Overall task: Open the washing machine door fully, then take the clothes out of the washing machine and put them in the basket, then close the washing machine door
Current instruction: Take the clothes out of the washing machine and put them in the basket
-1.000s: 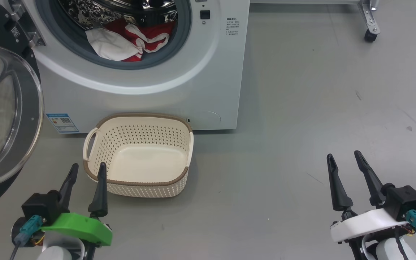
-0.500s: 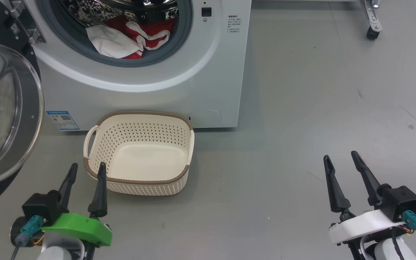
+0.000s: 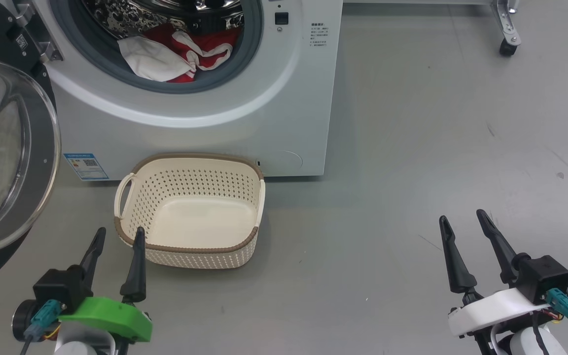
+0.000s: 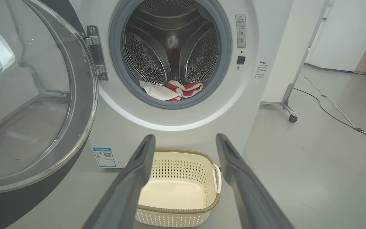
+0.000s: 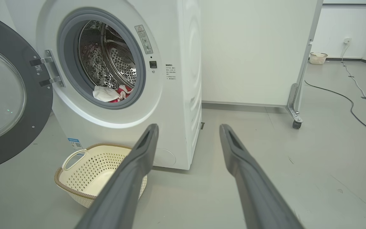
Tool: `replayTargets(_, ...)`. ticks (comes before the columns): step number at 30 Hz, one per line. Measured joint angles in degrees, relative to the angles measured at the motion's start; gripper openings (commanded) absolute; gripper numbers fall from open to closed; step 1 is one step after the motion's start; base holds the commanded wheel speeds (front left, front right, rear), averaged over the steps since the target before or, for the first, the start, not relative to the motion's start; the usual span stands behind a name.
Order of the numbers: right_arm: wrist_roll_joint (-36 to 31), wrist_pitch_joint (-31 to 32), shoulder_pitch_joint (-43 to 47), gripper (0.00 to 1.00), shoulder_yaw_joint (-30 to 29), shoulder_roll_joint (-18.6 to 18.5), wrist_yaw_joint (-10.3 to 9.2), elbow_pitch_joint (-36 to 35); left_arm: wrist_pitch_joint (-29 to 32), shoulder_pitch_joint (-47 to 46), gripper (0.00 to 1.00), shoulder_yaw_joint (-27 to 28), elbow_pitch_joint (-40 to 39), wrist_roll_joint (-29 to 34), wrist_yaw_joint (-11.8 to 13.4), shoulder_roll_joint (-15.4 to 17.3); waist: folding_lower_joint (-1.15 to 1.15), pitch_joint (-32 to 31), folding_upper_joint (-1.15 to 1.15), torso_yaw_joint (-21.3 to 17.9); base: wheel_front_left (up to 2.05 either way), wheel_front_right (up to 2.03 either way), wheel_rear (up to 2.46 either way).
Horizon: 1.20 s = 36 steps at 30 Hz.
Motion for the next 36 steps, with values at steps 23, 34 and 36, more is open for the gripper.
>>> replayTargets(23, 0.00, 0.00, 0.01, 1.00, 0.19, 0.33, -0.01, 0.31, -0.29, 0.52, 1.00, -0.12, -0.63, 0.07, 1.01, -0.05, 0.00, -0.21, 0.00, -0.14, 0.00, 0.00, 0.00)
replayTargets(34, -0.01, -0.01, 0.01, 1.00, 0.23, 0.33, -0.01, 0.33, -0.29, 0.57, 1.00, -0.16, -0.63, 0.03, 1.01, -0.23, 0.00, -0.03, 0.00, -0.13, 0.00, 0.00, 0.00)
replayTargets(36, -0.01, 0.00, 0.01, 1.00, 0.22, 0.33, -0.01, 0.33, -0.29, 0.59, 1.00, -0.16, -0.79, -0.13, 1.00, -0.34, 0.00, -0.04, 0.00, -0.12, 0.00, 0.00, 0.00)
